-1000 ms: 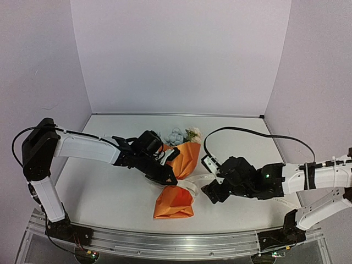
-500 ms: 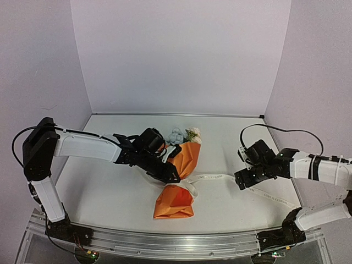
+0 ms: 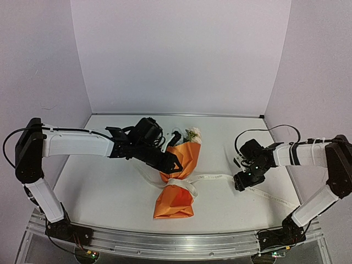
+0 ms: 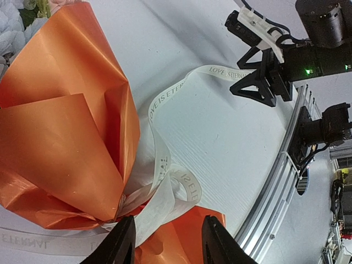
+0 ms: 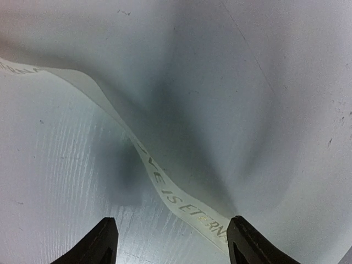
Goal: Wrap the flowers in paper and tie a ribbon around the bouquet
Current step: Pick up the right side of the half-tied ribbon from the center of the board, then pass from the right arm to the left
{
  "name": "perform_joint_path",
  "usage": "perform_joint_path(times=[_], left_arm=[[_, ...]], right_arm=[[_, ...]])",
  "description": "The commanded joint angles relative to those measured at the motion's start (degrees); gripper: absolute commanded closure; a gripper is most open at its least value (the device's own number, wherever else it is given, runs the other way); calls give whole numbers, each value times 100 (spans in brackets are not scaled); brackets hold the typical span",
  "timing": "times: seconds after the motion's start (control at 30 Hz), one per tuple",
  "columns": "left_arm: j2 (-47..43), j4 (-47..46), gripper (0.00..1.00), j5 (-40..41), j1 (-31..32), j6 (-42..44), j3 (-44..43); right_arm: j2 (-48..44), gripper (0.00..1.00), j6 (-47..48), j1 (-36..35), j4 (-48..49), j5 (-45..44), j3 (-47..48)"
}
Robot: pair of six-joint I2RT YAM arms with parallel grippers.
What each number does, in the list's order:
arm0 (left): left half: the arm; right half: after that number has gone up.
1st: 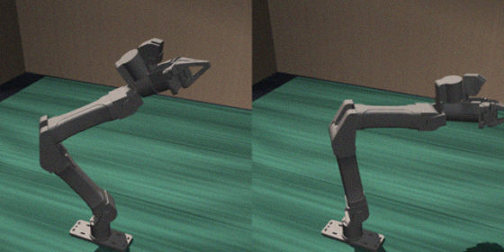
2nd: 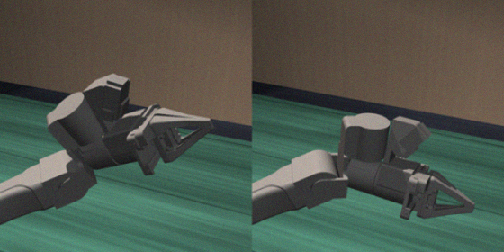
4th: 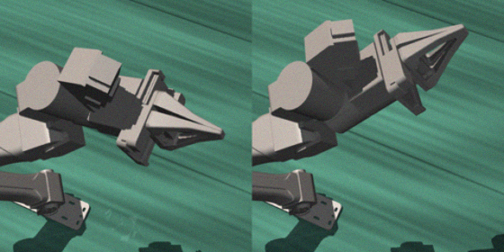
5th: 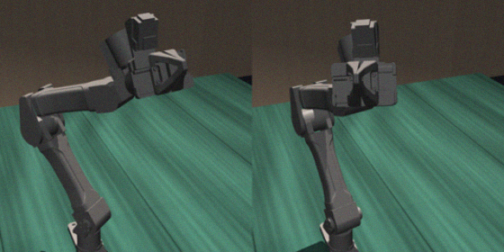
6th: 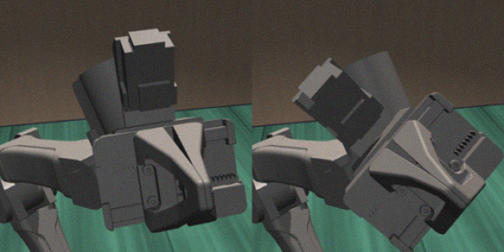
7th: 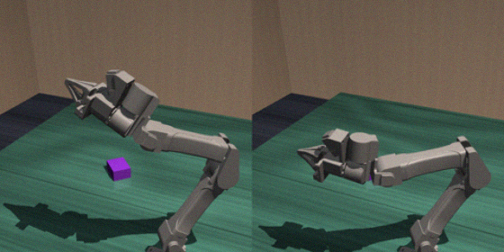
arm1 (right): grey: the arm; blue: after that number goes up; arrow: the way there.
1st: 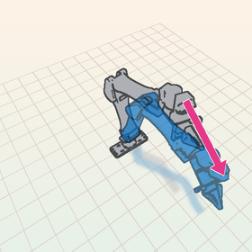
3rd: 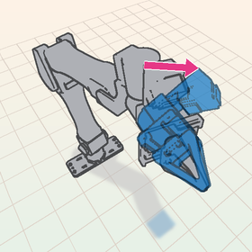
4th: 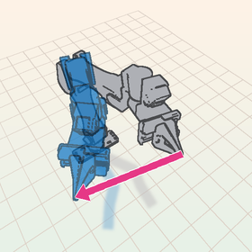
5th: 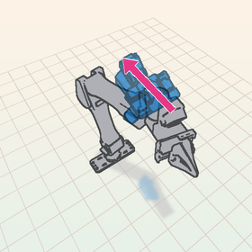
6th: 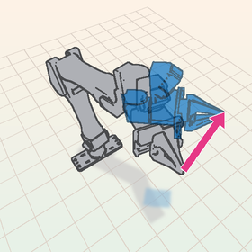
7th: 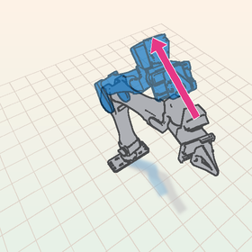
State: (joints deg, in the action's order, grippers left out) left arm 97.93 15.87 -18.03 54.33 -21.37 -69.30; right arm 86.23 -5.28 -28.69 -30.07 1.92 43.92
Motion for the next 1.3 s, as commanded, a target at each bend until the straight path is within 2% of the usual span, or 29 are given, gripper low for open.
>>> perform_joint_path(times=[0.0,0.13,0.23,0.33,0.47,0.53,0.6,0.83,1.07,1.27], left_arm=[[-334,80,57,142,-25,98,-196],[-340,129,57,123,-47,119,-228],[-352,145,57,136,-54,119,-234],[-367,153,57,158,-67,103,-233],[-364,137,57,186,-102,126,-200],[-333,153,57,193,-124,190,-219],[-288,185,56,158,-141,352,-278],[-169,84,52,382,-141,936,-487],[-123,-776,48,70,-141,1289,-338],[-219,-1744,38,-238,-134,1824,230]], right_arm=[[315,32,120,46,180,56,367],[610,35,86,89,247,228,505],[746,42,-45,145,285,457,546],[795,56,-176,162,291,675,540],[609,82,-431,158,195,1002,545],[470,94,-510,161,-89,1235,712],[363,100,-570,153,-607,1518,1023],[-78,100,-590,-118,-1559,2432,1891],[-151,100,-559,-652,-2187,3070,2670],[-105,100,-513,-1142,-2337,3355,3188]])
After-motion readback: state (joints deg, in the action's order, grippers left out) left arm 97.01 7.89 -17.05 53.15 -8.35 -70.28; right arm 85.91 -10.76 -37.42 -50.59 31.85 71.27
